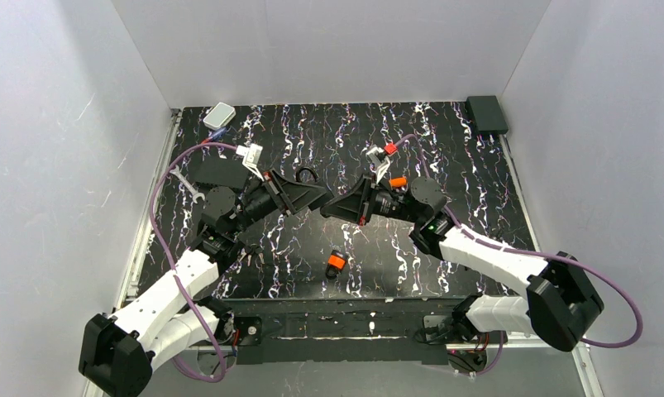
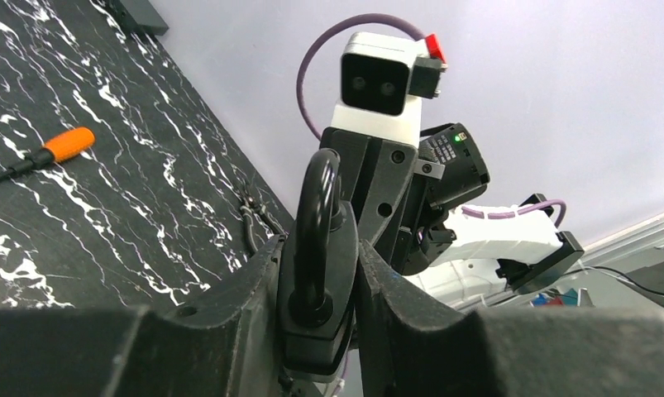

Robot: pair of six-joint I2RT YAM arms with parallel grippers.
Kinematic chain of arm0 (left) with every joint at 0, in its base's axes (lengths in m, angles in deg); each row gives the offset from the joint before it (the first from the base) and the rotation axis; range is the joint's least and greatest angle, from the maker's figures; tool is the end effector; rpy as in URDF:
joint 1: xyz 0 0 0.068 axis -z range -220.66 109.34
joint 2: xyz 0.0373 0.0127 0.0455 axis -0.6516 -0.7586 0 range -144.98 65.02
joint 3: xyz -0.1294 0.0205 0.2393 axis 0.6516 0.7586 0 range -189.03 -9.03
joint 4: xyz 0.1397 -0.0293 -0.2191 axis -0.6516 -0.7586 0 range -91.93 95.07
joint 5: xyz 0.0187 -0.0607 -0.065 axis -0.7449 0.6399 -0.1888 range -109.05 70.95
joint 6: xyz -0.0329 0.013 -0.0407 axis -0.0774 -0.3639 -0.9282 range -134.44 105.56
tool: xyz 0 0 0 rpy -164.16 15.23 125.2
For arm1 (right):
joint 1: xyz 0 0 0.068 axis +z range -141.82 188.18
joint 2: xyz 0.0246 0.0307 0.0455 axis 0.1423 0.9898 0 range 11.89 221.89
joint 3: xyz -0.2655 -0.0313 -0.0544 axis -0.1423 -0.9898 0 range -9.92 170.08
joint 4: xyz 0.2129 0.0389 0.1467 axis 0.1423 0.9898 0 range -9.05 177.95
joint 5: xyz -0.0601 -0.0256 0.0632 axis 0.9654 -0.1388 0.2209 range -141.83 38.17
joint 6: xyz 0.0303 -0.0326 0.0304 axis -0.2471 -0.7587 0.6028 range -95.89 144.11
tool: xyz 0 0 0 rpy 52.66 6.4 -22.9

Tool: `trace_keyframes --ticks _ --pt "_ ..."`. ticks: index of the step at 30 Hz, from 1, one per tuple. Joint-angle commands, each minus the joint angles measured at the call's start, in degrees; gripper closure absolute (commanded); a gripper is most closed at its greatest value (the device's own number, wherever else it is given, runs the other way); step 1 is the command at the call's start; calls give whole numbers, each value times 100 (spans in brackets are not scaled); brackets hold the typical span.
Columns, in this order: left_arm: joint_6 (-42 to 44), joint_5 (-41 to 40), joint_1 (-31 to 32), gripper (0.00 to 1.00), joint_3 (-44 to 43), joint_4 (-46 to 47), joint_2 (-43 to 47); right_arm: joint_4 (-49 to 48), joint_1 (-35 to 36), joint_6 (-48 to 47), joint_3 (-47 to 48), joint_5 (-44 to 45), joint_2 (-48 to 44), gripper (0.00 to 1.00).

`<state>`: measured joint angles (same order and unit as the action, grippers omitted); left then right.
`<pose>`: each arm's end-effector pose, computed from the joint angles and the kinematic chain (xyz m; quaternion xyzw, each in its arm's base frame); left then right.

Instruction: Unlock with the key

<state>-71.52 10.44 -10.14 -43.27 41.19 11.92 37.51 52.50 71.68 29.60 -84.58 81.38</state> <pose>0.1747 -0.1231 0.3334 0.0678 0.6052 -0.6479 0.4575 0.1802 0.2029 0.3145 -0.2044 0.6002 0.6628 0.3983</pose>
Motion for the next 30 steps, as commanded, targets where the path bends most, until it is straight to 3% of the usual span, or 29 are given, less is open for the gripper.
trace_keyframes --ticks 1,10,19,30 --pt "232 526 200 100 -214 194 105 -1972 -15 1030 282 296 362 99" --pt "172 1304 203 100 -577 698 258 -4290 -107 2932 689 206 1223 99" --pt "-608 1671 208 100 -553 2027 222 -5874 -215 4183 1318 376 1847 99" --pt "-924 2741 218 100 -1010 3142 -258 -5895 -213 4604 1978 160 1948 99"
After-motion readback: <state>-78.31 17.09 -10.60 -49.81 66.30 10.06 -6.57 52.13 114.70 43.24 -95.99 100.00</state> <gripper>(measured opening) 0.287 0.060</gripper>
